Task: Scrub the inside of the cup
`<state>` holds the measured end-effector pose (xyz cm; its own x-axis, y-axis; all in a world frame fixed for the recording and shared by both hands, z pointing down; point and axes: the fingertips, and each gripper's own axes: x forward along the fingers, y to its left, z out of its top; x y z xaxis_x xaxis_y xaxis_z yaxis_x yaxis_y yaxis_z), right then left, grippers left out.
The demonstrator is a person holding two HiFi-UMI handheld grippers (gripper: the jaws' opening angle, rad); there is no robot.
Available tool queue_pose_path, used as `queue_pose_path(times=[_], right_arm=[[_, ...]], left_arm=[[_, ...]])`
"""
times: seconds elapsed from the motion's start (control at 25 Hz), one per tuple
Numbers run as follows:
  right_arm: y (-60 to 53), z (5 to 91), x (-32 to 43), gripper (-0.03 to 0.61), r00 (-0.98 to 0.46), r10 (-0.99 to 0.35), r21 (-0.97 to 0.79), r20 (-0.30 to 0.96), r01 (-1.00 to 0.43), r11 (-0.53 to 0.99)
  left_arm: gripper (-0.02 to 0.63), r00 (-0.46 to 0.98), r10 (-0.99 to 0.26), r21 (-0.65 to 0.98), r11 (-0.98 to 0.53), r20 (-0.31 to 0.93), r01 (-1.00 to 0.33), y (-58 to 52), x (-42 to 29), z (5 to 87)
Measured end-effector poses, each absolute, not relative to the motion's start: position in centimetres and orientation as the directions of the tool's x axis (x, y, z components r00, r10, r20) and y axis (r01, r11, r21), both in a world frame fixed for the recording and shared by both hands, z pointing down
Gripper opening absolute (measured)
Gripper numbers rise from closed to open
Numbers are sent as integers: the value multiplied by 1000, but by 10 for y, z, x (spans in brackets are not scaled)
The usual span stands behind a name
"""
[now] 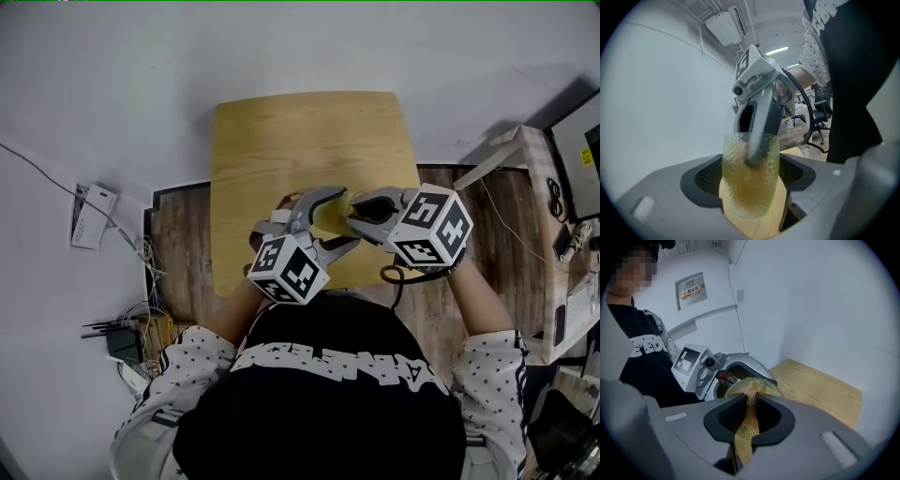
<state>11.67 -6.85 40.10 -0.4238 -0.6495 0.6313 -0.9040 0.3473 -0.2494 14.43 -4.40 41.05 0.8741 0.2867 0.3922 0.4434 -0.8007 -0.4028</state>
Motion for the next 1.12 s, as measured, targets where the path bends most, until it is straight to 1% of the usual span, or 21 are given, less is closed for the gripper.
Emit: queue_pose_path(times=[0.2, 0.4, 0.6, 0.72, 0.96, 1.12], right_arm=[[-70, 401, 121, 54, -418, -683, -343, 599, -905, 252], [-74, 401, 124, 54, -422, -722, -453, 548, -875, 167], [-77, 402, 126, 52, -422, -743, -504, 520, -854, 132], [-79, 403, 125, 52, -412, -738, -474, 534, -869, 142], [-81, 404, 120, 52, -379, -710, -344, 593, -917, 202], [-79, 403, 116, 52, -378, -689, -259, 619, -926, 275]], left_arm=[[365, 885, 245, -448, -789, 396, 419, -45, 146, 411], [365, 895, 206, -494, -774, 395, 396, -48, 147, 411], [365, 896, 188, -505, -771, 401, 388, -51, 147, 414], [365, 893, 195, -489, -779, 405, 392, -52, 146, 415], [365, 893, 217, -439, -809, 395, 391, -53, 143, 415], [365, 888, 249, -399, -823, 387, 405, -52, 141, 415]])
